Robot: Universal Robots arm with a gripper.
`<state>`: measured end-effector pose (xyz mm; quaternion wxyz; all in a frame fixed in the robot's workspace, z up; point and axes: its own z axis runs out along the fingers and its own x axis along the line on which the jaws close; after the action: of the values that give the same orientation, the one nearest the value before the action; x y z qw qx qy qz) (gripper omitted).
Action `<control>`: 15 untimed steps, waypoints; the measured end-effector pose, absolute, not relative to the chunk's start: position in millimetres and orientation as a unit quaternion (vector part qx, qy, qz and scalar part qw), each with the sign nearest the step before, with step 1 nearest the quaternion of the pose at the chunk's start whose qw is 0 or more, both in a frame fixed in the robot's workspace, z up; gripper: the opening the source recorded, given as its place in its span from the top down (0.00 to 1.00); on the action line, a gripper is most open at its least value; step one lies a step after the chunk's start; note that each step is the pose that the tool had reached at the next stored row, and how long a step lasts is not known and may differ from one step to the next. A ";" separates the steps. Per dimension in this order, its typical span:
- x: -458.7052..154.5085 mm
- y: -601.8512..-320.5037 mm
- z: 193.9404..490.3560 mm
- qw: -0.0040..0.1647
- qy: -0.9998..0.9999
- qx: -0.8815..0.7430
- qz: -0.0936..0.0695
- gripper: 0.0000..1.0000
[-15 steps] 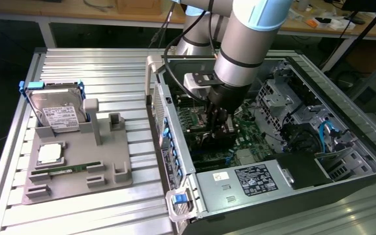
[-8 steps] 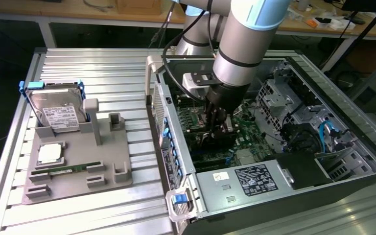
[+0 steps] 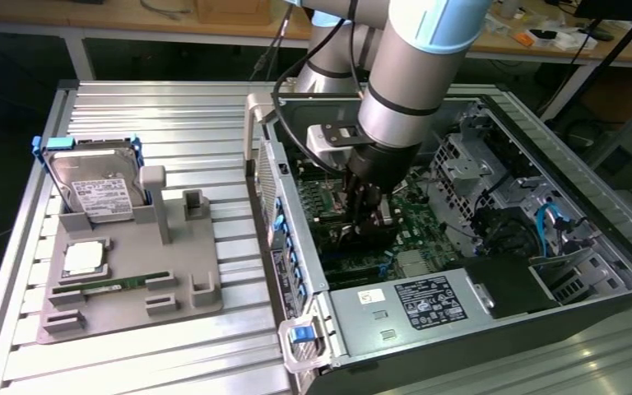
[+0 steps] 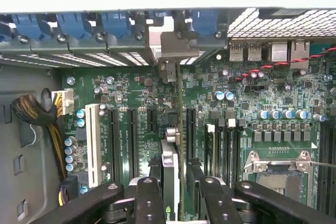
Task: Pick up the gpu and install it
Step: 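Insert the gpu into the slot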
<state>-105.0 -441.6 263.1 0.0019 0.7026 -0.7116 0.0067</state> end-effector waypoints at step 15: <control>-105.5 -440.4 272.4 0.002 -0.712 0.703 0.008 0.24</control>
<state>-105.5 -440.4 272.4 0.0018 0.7025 -0.7116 0.0077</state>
